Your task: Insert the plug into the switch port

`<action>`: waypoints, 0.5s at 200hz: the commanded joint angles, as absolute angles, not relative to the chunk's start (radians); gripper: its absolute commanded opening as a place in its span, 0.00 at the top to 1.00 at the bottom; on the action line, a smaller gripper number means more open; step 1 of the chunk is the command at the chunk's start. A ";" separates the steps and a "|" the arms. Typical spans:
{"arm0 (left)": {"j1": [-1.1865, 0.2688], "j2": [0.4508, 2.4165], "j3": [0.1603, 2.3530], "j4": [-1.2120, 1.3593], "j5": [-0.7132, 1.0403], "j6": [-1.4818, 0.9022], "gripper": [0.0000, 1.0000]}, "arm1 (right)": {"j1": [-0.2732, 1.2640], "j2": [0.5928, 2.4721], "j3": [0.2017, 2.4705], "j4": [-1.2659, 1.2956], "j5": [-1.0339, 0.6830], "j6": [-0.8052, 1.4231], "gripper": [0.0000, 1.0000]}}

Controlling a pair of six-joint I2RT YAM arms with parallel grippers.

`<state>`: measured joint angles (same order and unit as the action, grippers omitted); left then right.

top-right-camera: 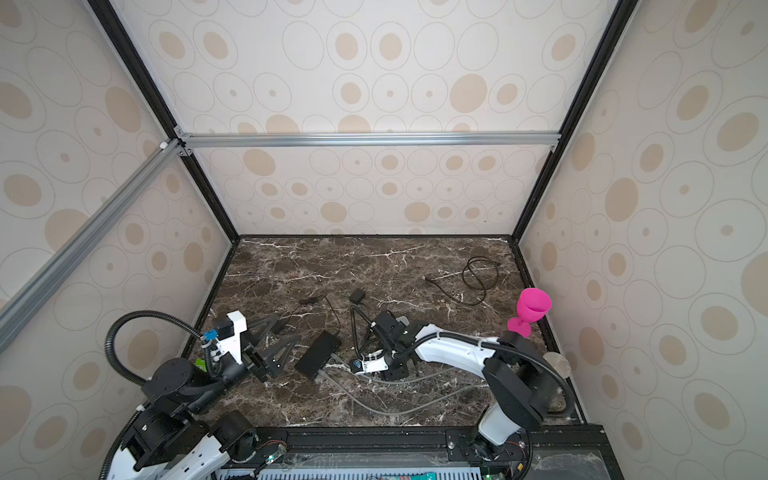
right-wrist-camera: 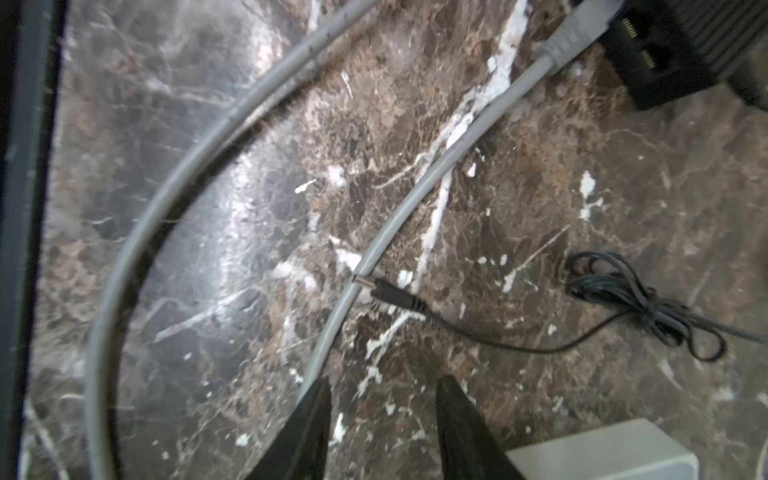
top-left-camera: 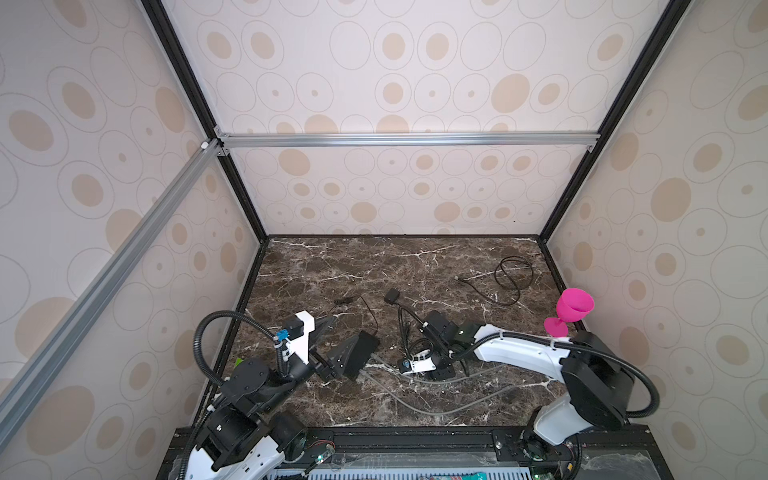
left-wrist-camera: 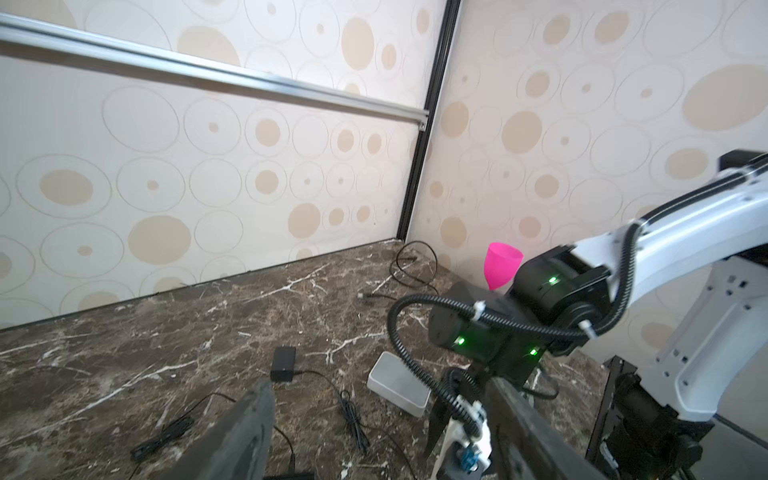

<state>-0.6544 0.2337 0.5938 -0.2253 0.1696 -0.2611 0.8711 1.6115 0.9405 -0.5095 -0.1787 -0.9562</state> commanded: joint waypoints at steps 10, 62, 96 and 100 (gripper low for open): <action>-0.651 0.232 0.583 -0.229 0.181 -0.289 0.21 | 0.876 1.739 1.054 -0.527 -0.191 -1.080 0.57; -0.652 0.300 0.581 -0.218 0.235 -0.275 0.21 | 0.874 1.847 1.099 -0.561 -0.186 -1.117 0.58; -0.652 0.290 0.580 -0.218 0.245 -0.264 0.21 | 0.874 1.884 1.116 -0.588 -0.202 -1.118 0.63; -0.650 0.288 0.579 -0.218 0.246 -0.263 0.21 | 0.874 1.891 1.123 -0.595 -0.201 -1.117 0.63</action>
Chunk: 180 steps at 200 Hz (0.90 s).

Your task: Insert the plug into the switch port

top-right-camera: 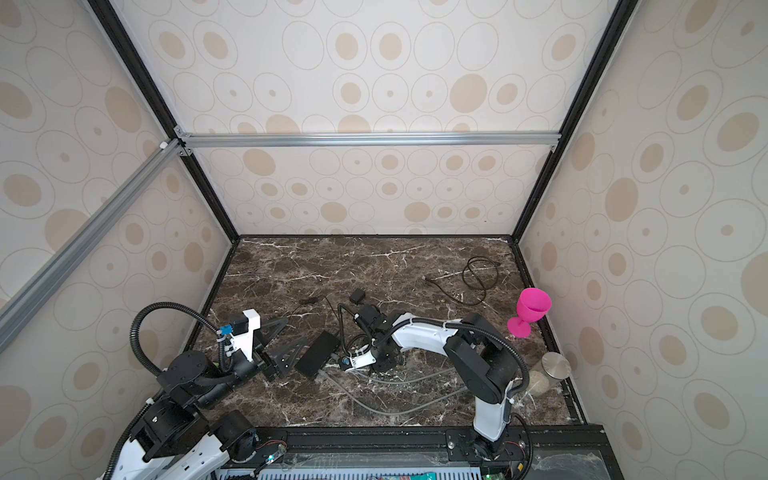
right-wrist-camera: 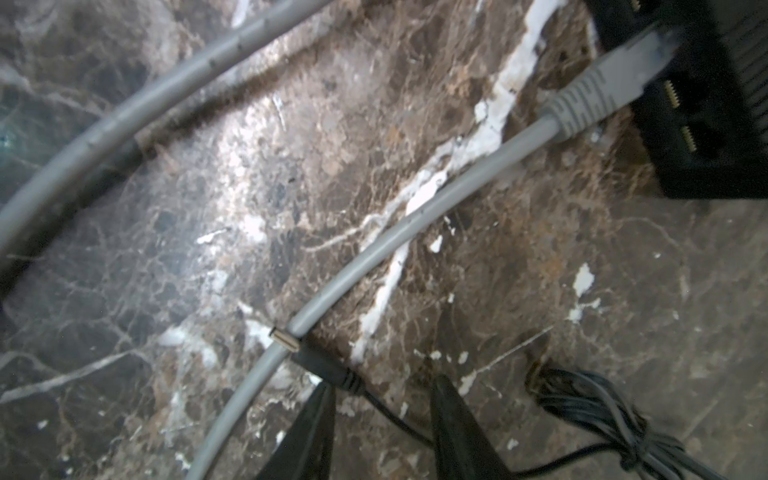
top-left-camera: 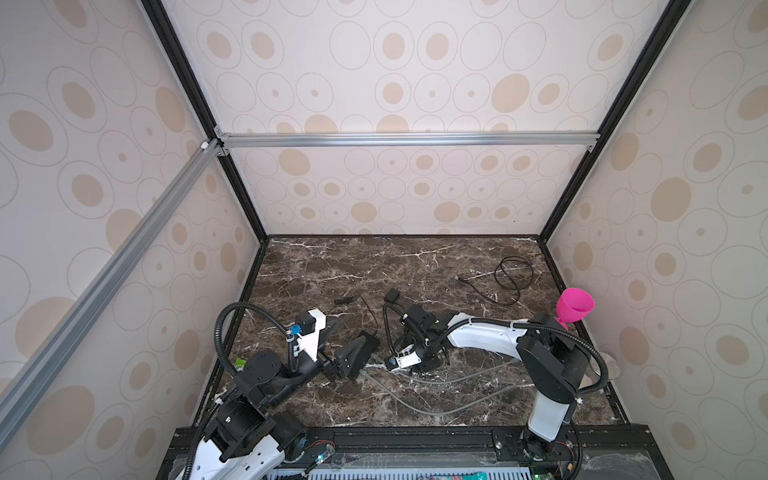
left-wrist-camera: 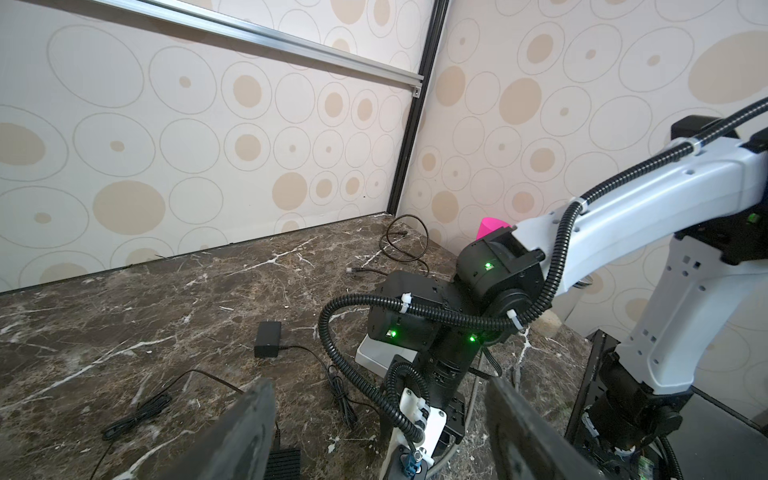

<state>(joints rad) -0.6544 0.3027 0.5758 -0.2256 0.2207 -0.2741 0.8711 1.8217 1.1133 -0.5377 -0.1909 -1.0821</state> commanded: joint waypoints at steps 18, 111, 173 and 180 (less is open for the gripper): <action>-0.651 0.280 0.578 -0.216 0.248 -0.260 0.21 | 0.873 1.915 1.146 -0.615 -0.202 -1.105 0.68; -0.651 0.264 0.581 -0.229 0.245 -0.241 0.20 | 0.862 1.835 1.124 -0.539 -0.290 -0.994 1.00; -0.651 0.268 0.589 -0.247 0.197 -0.217 0.25 | 0.839 1.665 1.029 -0.471 -0.333 -0.842 1.00; -0.652 0.272 0.591 -0.251 0.173 -0.216 0.27 | 0.833 1.644 1.017 -0.465 -0.349 -0.834 1.00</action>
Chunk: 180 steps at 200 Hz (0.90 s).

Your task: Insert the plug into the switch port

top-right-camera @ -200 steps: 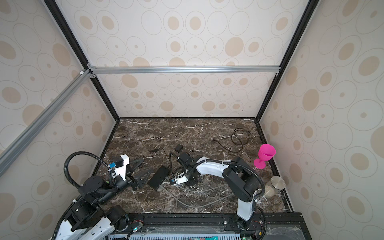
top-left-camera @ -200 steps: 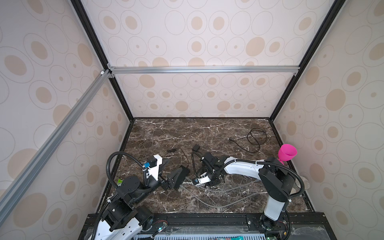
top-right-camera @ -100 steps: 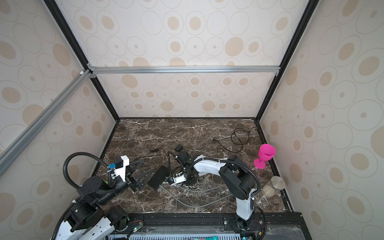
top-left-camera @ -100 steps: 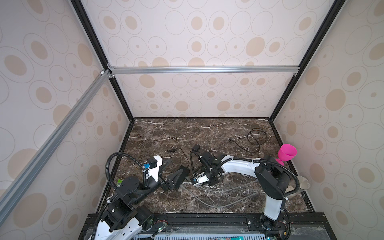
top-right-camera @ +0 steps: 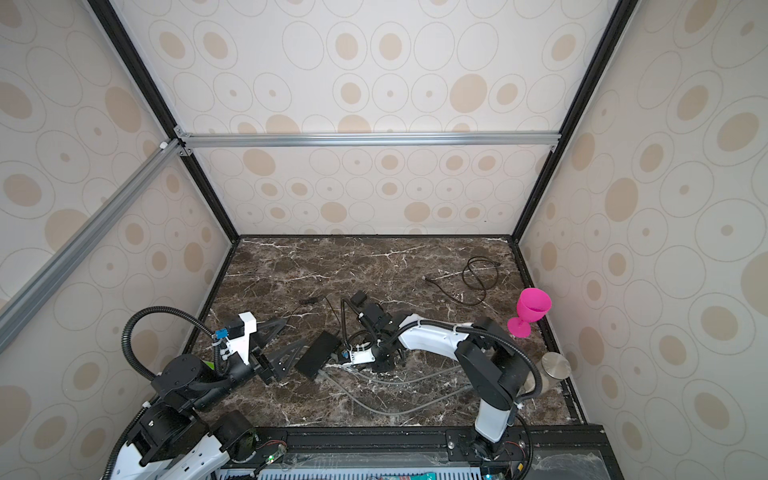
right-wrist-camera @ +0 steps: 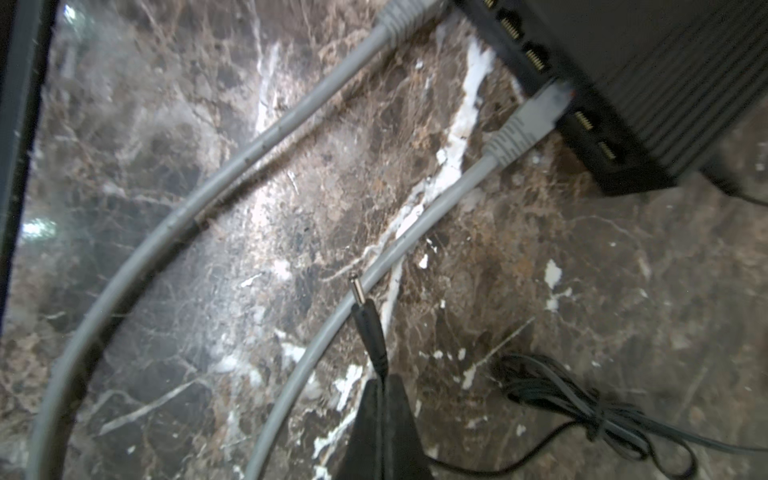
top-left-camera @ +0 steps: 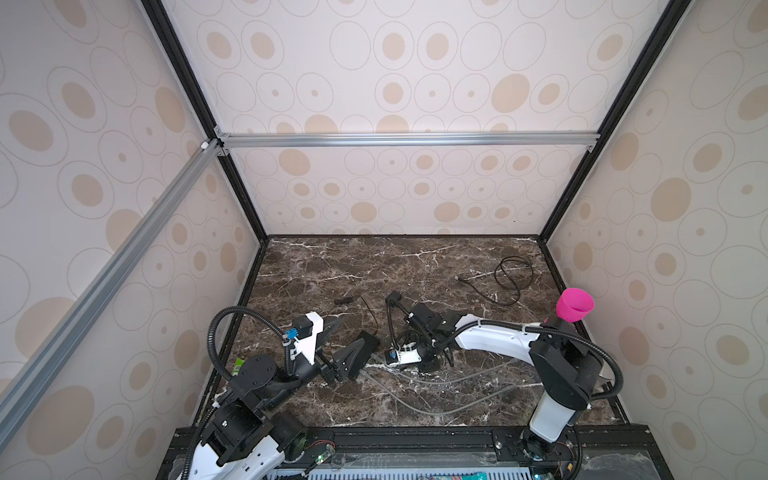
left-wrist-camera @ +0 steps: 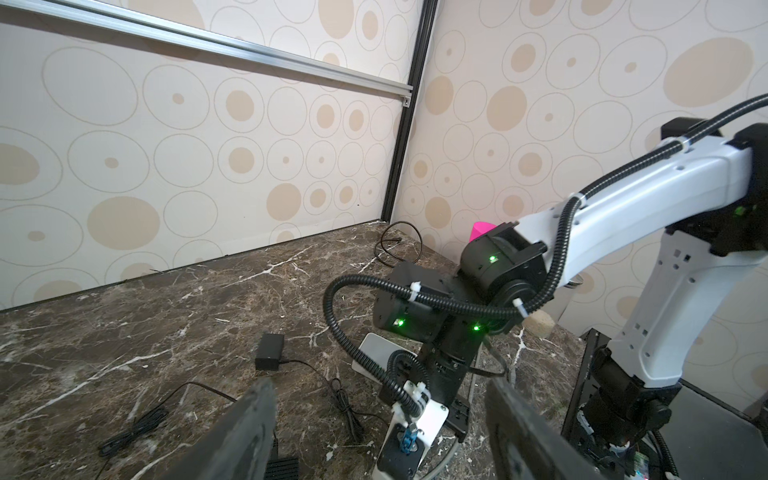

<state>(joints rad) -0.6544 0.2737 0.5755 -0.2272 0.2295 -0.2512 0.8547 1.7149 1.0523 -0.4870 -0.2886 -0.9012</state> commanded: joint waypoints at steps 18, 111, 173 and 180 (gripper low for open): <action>-0.651 0.295 0.591 -0.252 0.148 -0.206 0.31 | 0.822 1.605 1.001 -0.463 -0.359 -0.819 1.00; -0.650 0.634 0.579 -0.235 0.189 0.056 0.21 | 0.780 1.410 0.900 -0.420 -0.408 -0.693 1.00; -0.650 0.635 0.573 -0.194 0.217 0.019 0.19 | 0.754 1.539 0.954 -0.448 -0.307 -0.465 0.61; -0.650 0.615 0.564 -0.187 0.218 0.000 0.19 | 0.754 1.564 0.966 -0.453 -0.291 -0.435 0.59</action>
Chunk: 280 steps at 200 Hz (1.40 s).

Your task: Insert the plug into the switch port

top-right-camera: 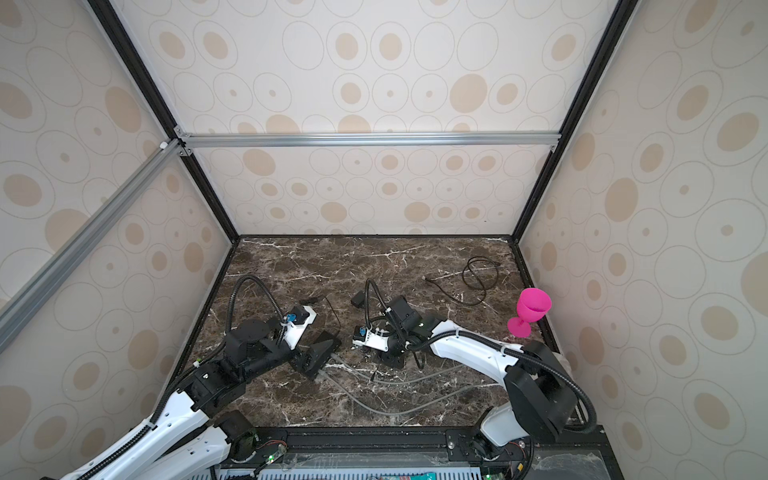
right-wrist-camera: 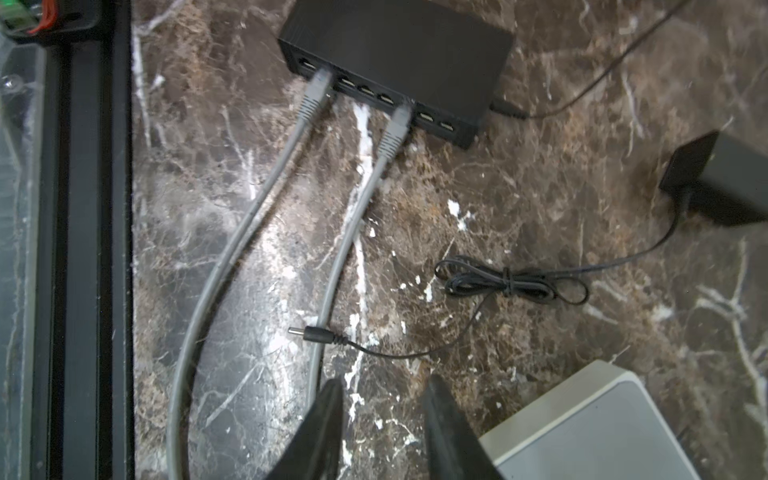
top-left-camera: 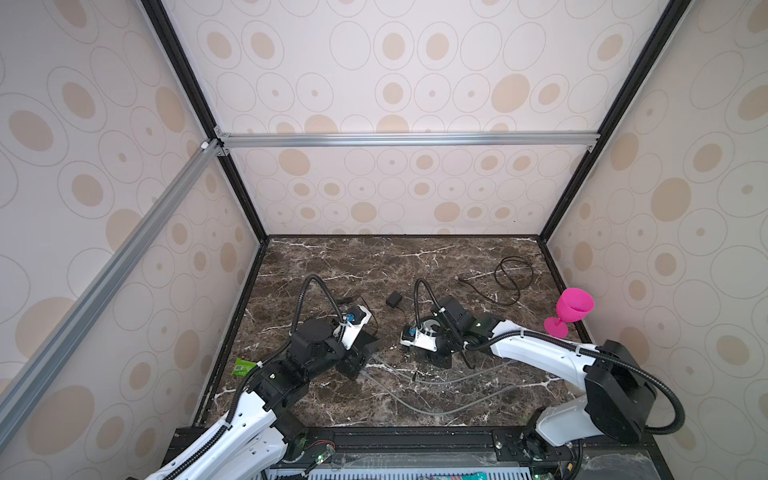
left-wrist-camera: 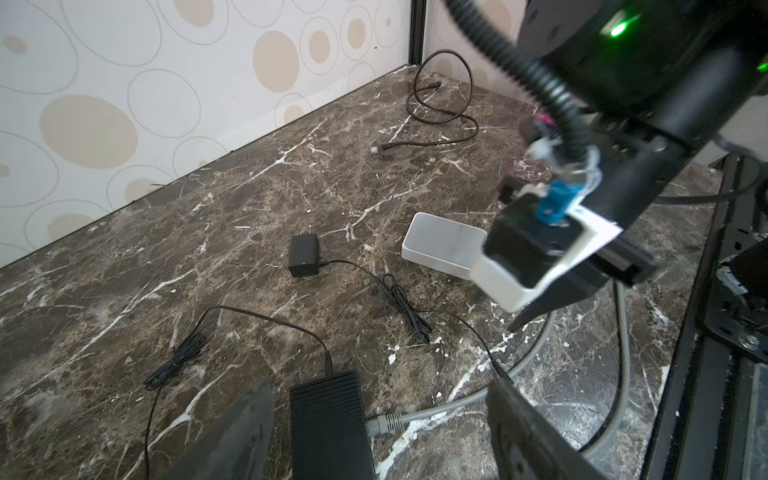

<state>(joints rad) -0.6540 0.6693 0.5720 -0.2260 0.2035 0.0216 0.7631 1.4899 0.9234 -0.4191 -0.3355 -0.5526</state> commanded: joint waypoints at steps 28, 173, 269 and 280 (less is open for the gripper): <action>-0.650 0.538 0.555 -0.185 0.208 -0.051 0.18 | 0.754 1.659 1.009 -0.451 -0.268 -0.265 0.59; -0.651 0.486 0.549 -0.184 0.202 -0.075 0.17 | 0.865 1.706 0.968 -0.499 0.044 0.775 0.63; -0.652 0.457 0.549 -0.198 0.197 -0.073 0.17 | 0.902 1.768 0.927 -0.345 -0.120 1.056 0.81; -0.652 0.459 0.546 -0.196 0.198 -0.070 0.17 | 0.901 1.761 0.919 -0.346 -0.101 1.059 0.89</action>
